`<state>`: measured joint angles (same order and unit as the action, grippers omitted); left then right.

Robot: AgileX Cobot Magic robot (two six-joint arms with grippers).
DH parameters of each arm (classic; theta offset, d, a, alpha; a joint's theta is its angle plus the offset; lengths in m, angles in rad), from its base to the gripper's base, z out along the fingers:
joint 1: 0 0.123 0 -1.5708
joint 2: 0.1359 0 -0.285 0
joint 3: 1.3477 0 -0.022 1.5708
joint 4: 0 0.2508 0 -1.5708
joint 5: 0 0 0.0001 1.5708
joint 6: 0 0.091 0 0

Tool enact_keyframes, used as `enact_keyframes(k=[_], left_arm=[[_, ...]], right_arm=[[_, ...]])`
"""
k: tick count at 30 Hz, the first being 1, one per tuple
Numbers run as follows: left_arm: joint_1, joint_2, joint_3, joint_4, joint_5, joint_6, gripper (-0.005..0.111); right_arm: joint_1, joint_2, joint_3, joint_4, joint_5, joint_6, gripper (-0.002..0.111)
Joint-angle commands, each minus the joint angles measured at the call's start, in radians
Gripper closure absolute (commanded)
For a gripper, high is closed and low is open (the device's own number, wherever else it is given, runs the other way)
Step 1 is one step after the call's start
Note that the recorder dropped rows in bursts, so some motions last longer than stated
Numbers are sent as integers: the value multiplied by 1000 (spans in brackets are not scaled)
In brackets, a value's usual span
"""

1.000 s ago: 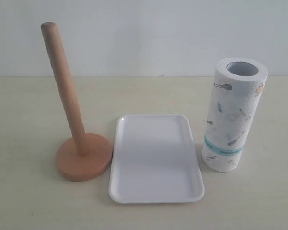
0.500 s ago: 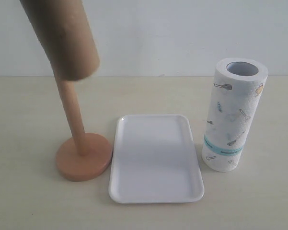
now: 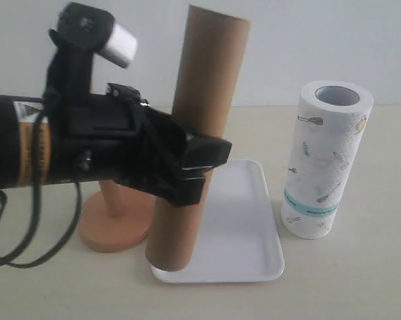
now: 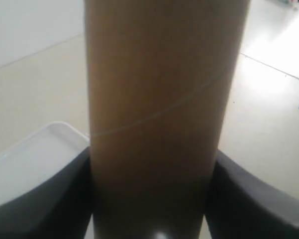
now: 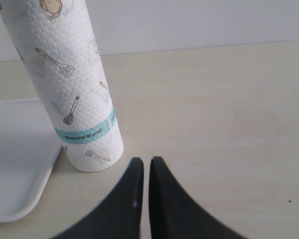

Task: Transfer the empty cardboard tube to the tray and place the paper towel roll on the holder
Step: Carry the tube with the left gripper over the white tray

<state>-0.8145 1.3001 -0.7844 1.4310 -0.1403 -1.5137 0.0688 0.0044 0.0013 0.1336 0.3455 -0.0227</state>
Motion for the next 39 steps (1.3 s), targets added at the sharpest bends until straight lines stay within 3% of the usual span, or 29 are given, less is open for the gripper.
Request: enact_keyframes(k=[1, 18, 24, 27, 29, 33, 36, 39], left_arm=[[-9, 94, -47, -56, 57, 4, 103], [5, 401, -290, -140, 192, -319, 103], [62, 424, -288, -168, 16, -373, 103], [99, 431, -288, 4, -89, -564, 103], [131, 442, -288, 110, -181, -587, 103], [215, 478, -288, 120, -411, -587, 103], [235, 486, -288, 166, -389, -587, 103], [235, 486, -288, 205, -254, -587, 103]], right_arm=[[1, -4, -1, -5, -4, -2, 104], [1, -4, -1, -5, -4, -2, 104], [1, -4, -1, -5, -4, -2, 104], [1, -4, -1, -5, -4, -2, 104], [1, -4, -1, -5, -4, -2, 104], [1, -4, -1, -5, -4, -2, 104], [1, -4, -1, -5, -4, -2, 104], [1, -4, -1, -5, -4, -2, 104]])
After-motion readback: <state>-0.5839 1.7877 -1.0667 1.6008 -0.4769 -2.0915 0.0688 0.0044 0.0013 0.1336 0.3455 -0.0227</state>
